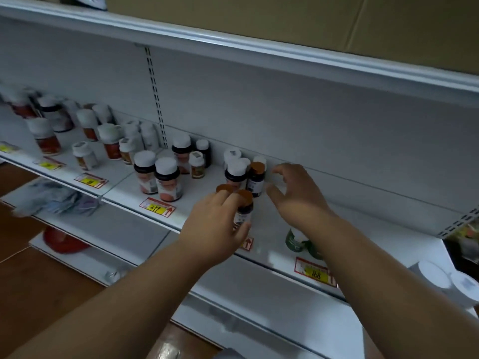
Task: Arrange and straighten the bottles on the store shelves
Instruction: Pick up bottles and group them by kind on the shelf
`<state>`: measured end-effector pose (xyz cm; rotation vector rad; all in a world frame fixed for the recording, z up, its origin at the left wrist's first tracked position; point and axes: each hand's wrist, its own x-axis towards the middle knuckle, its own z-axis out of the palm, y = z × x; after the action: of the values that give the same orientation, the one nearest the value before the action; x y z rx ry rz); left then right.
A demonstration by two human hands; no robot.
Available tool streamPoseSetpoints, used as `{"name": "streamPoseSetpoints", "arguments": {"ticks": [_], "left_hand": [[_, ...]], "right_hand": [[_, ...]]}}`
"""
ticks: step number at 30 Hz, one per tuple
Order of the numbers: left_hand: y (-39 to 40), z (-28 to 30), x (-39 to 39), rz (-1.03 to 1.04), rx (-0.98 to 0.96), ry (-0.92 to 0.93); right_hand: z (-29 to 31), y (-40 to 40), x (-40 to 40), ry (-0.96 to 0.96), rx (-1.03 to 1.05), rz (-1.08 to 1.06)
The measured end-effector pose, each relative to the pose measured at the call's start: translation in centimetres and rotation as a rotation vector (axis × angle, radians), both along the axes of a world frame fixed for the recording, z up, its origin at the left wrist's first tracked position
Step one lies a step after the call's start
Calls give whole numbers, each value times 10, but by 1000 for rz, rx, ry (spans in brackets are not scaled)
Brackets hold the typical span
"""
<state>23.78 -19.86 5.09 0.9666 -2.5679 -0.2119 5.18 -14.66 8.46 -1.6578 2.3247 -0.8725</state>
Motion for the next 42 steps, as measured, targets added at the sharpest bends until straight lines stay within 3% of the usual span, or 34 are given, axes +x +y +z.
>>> {"name": "streamPoseSetpoints", "arguments": {"ticks": [7,14,17,22,28,42], "left_hand": [[-38,-2,-11,-38,-6,-38],[-65,-23,-31,-41,-78,103],[-76,-32,-34,-93,-113,106],[-105,-28,-38,-269,-27,-201],[-118,-29,-45,-441,-55,-352],[-123,-36,-43,-535,-98,-260]], "right_hand": [[-32,-106,-43,164,305,157],[-53,-128,-38,136,188,18],[-49,-123,-42,124,189,28],[-37,-80,-40,123,242,-27],[-36,-35,1,51,399,-80],[-38,-35,34,-5,459,-235]]}}
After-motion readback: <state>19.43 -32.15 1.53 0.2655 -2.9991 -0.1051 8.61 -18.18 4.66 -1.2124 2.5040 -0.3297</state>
